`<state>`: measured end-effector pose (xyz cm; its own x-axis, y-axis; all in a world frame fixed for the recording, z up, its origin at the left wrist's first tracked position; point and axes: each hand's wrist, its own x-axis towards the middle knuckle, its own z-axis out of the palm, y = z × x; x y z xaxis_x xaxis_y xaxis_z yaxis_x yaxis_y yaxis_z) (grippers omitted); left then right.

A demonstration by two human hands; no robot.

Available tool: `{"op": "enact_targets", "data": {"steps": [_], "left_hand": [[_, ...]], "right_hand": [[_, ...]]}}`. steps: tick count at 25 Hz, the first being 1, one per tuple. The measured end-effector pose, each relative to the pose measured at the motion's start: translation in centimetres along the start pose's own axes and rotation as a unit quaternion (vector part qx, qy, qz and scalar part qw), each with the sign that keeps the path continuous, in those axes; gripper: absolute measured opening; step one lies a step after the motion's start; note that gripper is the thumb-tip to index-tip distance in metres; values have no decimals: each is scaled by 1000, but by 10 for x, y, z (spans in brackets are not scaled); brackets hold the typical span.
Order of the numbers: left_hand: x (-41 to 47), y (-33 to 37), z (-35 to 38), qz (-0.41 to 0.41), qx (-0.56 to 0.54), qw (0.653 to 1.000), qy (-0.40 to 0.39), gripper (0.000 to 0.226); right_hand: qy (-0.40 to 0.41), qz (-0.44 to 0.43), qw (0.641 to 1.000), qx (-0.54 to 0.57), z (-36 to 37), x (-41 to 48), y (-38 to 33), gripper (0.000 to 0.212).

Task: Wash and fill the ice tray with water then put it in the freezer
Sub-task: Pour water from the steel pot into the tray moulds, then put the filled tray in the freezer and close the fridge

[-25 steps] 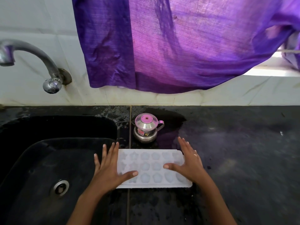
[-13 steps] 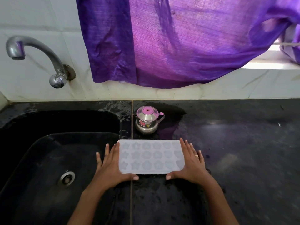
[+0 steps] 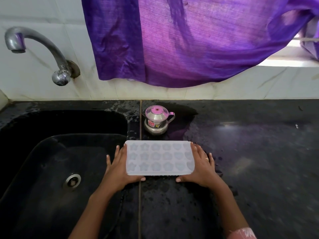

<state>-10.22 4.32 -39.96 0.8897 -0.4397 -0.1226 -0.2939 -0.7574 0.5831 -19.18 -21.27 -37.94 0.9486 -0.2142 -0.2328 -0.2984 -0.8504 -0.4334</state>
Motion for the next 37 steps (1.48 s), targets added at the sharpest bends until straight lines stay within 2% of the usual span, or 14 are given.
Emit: {"op": "enact_targets", "data": {"steps": [4,6,9,12,16,21,29,32,37], "left_hand": [[-5,0,3,12,-37,999,9,140],[-7,0,3,15,-46,999,12,142],[-14,-1,0,24,-62,998,24,156],[-27,-1,-5,32,-77,996,34,157],[-50,-1,-12,29,-78,996,45,143],[-88,-10,-17,19,-92,993,75,138],[-160,-34,-24,-34,-106,987,115,135],[-194,-45,-26,-66,-101,983,136,146],[-258,-57,-27,-117,-111,970,182,144]], "right_hand": [[14,-1,999,42,-5,-7,-4,128],[17,-5,998,61,-8,-11,-8,127],[16,-7,997,79,-11,-20,-13,127],[20,-17,995,92,-12,-30,-18,127],[12,-33,994,103,-11,-46,-28,133],[11,-63,993,103,-2,-61,-40,137],[-23,-108,989,102,21,-84,-74,135],[-52,-141,984,99,30,-95,-92,132],[-105,-191,971,104,47,-120,-125,131]]}}
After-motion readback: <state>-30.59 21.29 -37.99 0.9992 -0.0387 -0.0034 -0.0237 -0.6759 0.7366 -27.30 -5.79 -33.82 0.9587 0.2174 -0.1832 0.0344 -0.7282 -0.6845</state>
